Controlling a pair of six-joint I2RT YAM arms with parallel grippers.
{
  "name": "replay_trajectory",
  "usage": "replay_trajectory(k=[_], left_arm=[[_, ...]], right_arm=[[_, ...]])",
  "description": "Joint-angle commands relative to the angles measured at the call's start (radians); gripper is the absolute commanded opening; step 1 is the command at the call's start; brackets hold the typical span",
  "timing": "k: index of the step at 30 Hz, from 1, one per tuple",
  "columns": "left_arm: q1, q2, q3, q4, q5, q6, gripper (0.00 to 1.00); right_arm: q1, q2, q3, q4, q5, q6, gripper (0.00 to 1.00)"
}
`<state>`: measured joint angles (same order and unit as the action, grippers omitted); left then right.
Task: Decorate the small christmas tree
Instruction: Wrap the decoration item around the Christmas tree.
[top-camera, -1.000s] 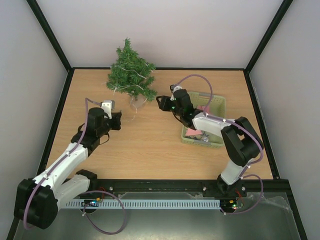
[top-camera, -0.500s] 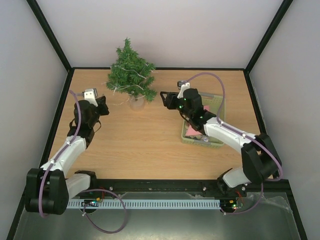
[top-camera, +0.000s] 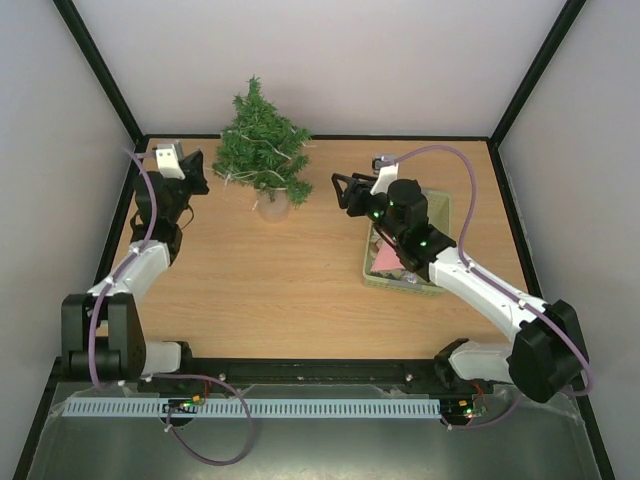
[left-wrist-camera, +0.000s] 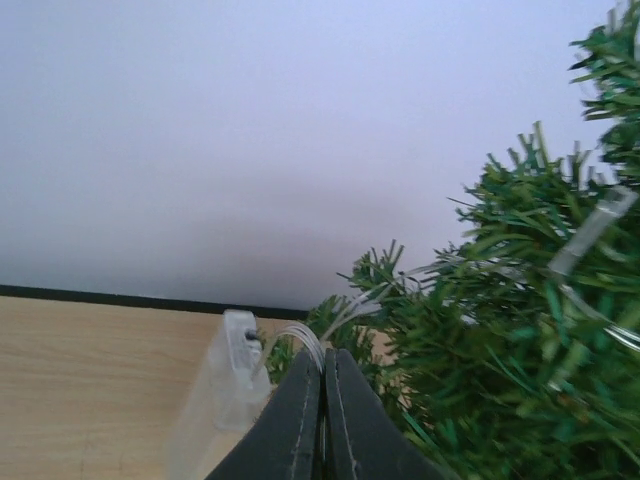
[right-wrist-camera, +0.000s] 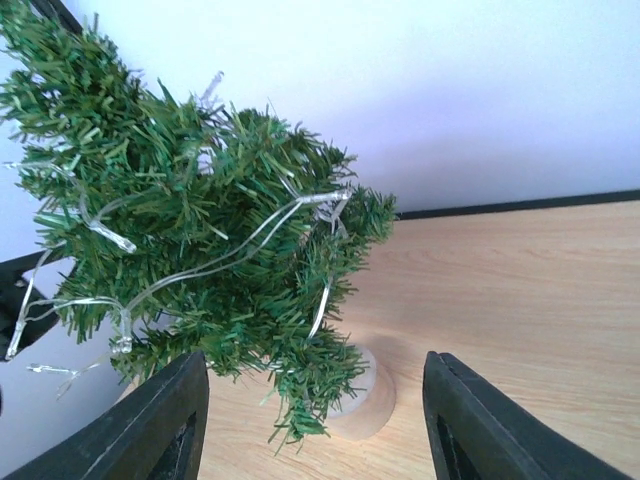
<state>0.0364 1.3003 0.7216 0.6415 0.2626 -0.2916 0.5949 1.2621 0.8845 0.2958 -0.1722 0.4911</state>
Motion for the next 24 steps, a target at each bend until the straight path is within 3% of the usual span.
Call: replay_trajectory(k=[1, 4, 12, 15, 18, 24], left_arm=[[0.014, 0.073, 0.08, 0.042, 0.004, 0.085, 0.02], [0.025, 0.114, 0.096, 0.081, -0.001, 0.081, 0.03], [0.048, 0.201, 0.084, 0.312, 0.185, -0.13, 0.03], [0.06, 0.205, 0.085, 0.307, 0.206, -0.185, 0.02], [0.06, 0.176, 0.05, 0.294, 0.186, -0.201, 0.02], [0.054, 0.129, 0.009, 0.195, 0.139, -0.201, 0.02]], right_arm=[[-0.006, -0.048, 0.022, -0.024, 0.033, -0.052, 0.58], [-0.006, -0.065, 0.029, -0.028, 0.02, -0.058, 0.58], [-0.005, -0.099, 0.033, -0.007, 0.021, -0.05, 0.58], [-0.006, -0.093, 0.025, -0.013, 0.032, -0.031, 0.57], [-0.004, -0.067, -0.008, -0.005, 0.085, 0.139, 0.54], [0.049, 0.061, -0.146, 0.202, 0.154, 0.533, 0.5]])
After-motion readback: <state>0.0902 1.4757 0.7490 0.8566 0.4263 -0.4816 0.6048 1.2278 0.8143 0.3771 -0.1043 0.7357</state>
